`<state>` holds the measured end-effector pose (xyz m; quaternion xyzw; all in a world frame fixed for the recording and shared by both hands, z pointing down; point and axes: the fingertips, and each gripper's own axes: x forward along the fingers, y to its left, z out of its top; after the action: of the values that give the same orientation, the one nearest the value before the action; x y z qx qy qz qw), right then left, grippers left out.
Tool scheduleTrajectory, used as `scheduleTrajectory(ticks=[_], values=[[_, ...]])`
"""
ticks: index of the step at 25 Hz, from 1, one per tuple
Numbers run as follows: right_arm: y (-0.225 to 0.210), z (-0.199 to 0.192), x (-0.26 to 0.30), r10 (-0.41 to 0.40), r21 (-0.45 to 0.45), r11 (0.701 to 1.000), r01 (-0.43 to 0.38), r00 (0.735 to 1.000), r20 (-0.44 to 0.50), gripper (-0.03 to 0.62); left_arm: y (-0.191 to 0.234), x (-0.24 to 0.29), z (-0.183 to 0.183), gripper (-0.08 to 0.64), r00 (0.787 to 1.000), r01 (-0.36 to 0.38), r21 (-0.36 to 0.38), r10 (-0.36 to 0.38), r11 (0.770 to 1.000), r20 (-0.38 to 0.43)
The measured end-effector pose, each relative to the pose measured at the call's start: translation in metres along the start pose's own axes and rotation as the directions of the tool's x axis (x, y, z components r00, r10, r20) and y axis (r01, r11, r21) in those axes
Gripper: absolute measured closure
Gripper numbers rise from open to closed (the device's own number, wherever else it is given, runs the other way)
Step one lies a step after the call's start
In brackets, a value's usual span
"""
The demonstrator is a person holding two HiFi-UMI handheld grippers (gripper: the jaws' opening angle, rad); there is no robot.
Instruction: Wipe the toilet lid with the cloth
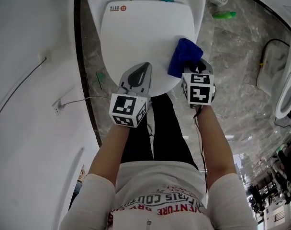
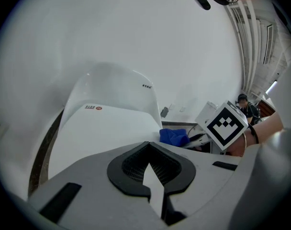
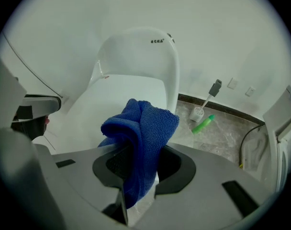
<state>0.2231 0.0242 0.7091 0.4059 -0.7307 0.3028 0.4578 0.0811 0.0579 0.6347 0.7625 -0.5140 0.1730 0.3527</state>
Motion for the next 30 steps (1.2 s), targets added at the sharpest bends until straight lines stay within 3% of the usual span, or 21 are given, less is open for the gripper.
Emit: scheduleTrajectory(ticks=[13,19,24,30], values=[[-0.05,-0.035,-0.003,-0.126,0.02,0.992,0.127,0.991,-0.052,0.494,-0.03,-0.004,-0.019,0.554,0.999,0.028,0.023,-0.027,0.999,-0.046],[-0.056,-0.041,-0.033,-0.174,0.083,0.981,0.176,0.984,-0.029,0.494,-0.03,-0.027,-0.024,0.554,0.998,0.041,0.031,-0.04,0.999,-0.041],[-0.015,-0.027,-0.07,-0.151,0.135,0.98,0.143,0.987,0.049,0.494,-0.028,-0.059,-0.018,0.554,0.998,0.064,0.051,-0.063,0.997,-0.02],[0.1,-0.012,-0.088,-0.029,0.148,0.989,0.01,0.991,0.13,0.494,0.01,-0.121,-0.028,0.554,0.999,0.046,0.06,-0.046,0.997,0.004]])
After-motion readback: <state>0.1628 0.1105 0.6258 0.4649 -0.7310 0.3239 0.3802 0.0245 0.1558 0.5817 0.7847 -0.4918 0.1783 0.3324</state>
